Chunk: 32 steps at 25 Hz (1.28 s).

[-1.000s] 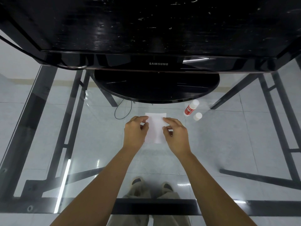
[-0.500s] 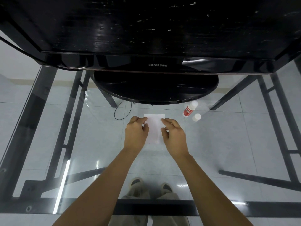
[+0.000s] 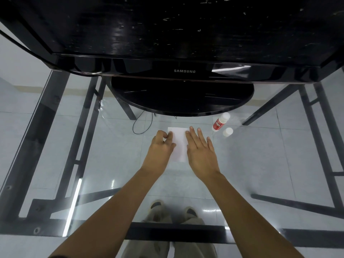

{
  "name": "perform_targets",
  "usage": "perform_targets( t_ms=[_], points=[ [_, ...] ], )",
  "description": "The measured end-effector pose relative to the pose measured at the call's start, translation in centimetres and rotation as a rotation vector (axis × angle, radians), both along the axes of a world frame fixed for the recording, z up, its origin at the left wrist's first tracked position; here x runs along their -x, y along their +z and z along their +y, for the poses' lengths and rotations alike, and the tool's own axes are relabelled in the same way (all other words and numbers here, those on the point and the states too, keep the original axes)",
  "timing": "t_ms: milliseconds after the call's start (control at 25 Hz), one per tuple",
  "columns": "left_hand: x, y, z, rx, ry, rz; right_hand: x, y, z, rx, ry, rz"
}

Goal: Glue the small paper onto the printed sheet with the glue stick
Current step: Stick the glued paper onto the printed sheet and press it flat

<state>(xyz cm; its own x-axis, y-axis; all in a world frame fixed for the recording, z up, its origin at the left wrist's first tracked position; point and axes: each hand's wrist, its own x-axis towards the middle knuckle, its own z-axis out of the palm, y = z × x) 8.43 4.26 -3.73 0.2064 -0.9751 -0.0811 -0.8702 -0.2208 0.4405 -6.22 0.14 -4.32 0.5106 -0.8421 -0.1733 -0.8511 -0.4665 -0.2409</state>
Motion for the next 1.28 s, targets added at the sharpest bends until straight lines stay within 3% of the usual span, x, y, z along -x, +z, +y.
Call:
perform_targets(
  t_ms=[120,240,360,920,1280],
  points=[
    [-0.1,-0.1,0.6,0.078,-0.021,-0.012,0.9,0.0,-0.1,-0.006,0.068,0.043],
    [-0.7,-0.3,0.8,0.149,-0.216,-0.375,0.9,0.0,0.0,-0.023,0.077,0.074],
    [-1.2,0.1,0.9,0.11,-0.231,-0.488,0.7,0.0,0.3,-0.019,0.056,0.11],
    [-1.5,-0.6,1.8,-0.185,-0.21,-0.342,0.4,0.1,0.2,0.025,0.056,0.127],
    [0.2,-0.5,1.6,-0.225,-0.166,-0.321,0.4,-0.2,0.4,0.031,0.048,0.118]
  ],
)
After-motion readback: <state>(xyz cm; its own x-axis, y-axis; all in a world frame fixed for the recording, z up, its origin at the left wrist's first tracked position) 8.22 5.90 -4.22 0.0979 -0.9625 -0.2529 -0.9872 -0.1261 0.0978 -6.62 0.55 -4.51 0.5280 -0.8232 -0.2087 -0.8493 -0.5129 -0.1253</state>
